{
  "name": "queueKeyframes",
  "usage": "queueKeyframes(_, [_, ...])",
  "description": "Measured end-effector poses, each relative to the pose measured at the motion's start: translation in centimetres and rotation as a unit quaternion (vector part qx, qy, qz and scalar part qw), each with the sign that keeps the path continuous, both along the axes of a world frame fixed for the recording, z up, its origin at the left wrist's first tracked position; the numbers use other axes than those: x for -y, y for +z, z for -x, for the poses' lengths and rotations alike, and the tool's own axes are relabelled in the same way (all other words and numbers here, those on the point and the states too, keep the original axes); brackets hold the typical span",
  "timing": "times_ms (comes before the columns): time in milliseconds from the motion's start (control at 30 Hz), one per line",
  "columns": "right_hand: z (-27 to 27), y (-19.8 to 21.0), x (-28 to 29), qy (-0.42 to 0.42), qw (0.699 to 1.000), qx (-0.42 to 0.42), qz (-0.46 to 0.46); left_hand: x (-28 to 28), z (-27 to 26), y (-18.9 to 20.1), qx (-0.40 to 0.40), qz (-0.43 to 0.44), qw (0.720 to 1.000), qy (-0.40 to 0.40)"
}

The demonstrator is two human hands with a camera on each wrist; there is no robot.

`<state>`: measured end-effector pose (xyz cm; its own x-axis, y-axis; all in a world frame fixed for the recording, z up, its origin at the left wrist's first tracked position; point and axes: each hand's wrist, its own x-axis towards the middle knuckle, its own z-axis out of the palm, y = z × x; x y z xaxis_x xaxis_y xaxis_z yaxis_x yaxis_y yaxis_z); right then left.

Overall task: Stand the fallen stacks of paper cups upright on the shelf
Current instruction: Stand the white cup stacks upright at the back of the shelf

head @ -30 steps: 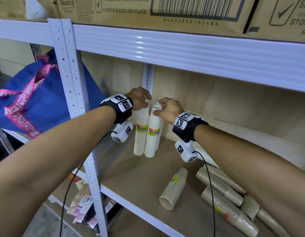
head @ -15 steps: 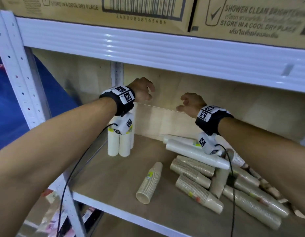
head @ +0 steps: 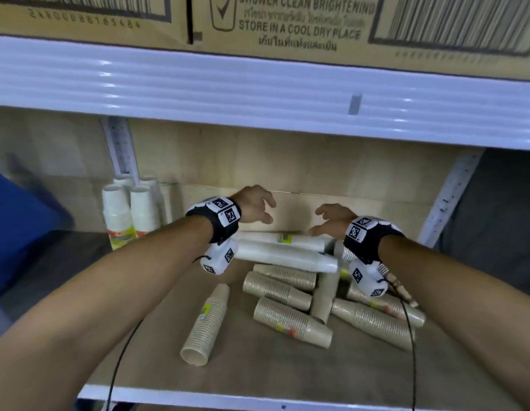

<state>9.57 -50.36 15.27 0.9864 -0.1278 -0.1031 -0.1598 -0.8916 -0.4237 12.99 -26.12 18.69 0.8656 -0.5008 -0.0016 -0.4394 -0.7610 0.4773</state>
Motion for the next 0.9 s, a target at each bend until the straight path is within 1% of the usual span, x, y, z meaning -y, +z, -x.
queueKeyframes(67, [0.4, -1.1, 1.1, 0.002, 1.000, -0.014, -0.002, 1.2, 0.1, -1.6, -0.013, -0.019, 1.000, -0.015])
queueKeyframes(200, [0.4, -3.2, 2.8, 0.007, 0.999, -0.032, -0.037, 2.7, -0.2, -4.7, -0.031, -0.049, 0.998, -0.031])
queueKeyframes(267, [0.0, -4.2, 3.5, 0.008, 0.998, -0.031, -0.051, 3.0, -0.5, -6.2, -0.041, -0.056, 0.997, -0.037])
queueKeyframes(400, [-0.9, -5.8, 4.2, 0.010, 0.998, -0.027, -0.052, 3.4, -1.2, -8.6, -0.055, -0.068, 0.995, -0.049])
queueKeyframes(567, [-2.2, -7.3, 4.9, 0.022, 0.996, -0.022, -0.081, 3.6, -2.4, -10.5, -0.007, -0.117, 0.992, -0.044])
queueKeyframes(633, [-2.6, -7.6, 4.9, 0.034, 0.994, -0.014, -0.108, 3.6, -3.0, -10.9, 0.008, -0.140, 0.989, -0.048])
queueKeyframes(733, [-3.3, -8.1, 5.0, 0.061, 0.984, -0.023, -0.163, 3.6, -3.6, -11.3, 0.012, -0.159, 0.985, -0.060])
queueKeyframes(900, [-4.5, -9.2, 5.3, 0.068, 0.981, -0.020, -0.181, 3.2, -4.4, -12.2, 0.006, -0.187, 0.980, -0.072])
